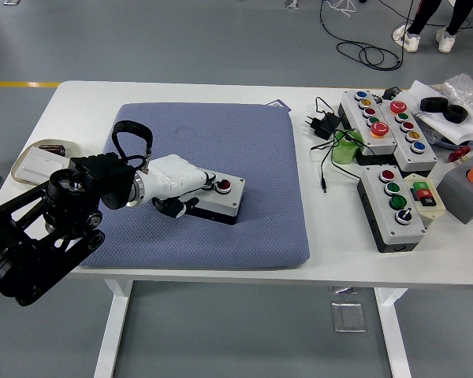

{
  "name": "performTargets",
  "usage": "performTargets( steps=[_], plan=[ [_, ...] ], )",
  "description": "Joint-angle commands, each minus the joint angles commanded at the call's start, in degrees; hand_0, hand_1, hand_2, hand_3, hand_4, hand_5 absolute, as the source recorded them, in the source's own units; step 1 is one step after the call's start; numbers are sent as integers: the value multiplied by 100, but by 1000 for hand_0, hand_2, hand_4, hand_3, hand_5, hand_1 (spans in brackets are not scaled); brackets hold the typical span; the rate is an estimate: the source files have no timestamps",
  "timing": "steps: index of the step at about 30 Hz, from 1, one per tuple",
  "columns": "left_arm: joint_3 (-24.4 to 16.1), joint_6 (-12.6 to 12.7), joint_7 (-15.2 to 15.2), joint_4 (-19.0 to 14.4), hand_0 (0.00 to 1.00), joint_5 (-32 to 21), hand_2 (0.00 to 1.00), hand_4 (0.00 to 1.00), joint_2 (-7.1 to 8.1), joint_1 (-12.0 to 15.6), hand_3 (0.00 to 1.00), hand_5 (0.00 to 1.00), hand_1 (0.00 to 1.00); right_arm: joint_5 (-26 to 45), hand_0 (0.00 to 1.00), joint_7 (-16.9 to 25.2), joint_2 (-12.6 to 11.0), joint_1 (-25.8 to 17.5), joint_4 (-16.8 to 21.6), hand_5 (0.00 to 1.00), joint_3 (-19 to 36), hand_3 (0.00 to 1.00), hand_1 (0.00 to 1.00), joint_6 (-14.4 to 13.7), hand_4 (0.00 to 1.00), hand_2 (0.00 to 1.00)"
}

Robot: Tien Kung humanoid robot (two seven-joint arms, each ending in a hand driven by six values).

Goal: Pick up the button,place it on the desk,press the button,press the button

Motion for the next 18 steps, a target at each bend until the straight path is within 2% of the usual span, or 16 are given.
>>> performTargets(
  steps=[7, 13, 14, 15, 18],
  plan=[
    [-197, 125, 40, -150, 111, 0, 46, 314, 9, 33, 889, 2, 2, -6, 660, -2, 0, -12, 0, 245, 5, 607, 647, 1, 397, 716],
    [-608, 346, 73, -404, 109, 0, 46, 310, 24, 154, 888, 2, 2, -11, 661, -5, 7, -22, 0, 245, 11, 606, 647, 0, 397, 717],
    [-777, 411, 74, -467, 109, 0, 46, 310, 36, 233, 888, 2, 2, -25, 661, -5, 5, -23, 0, 245, 20, 606, 647, 2, 397, 717],
    [-828, 425, 74, -481, 126, 0, 53, 399, 38, 250, 870, 2, 12, -28, 662, -5, 4, -23, 0, 246, 22, 606, 648, 3, 397, 717],
    [-1161, 909, 270, -460, 126, 0, 53, 399, 7, 441, 870, 2, 12, -13, 662, 0, 4, -40, 0, 246, 23, 606, 648, -3, 397, 717]
  ],
)
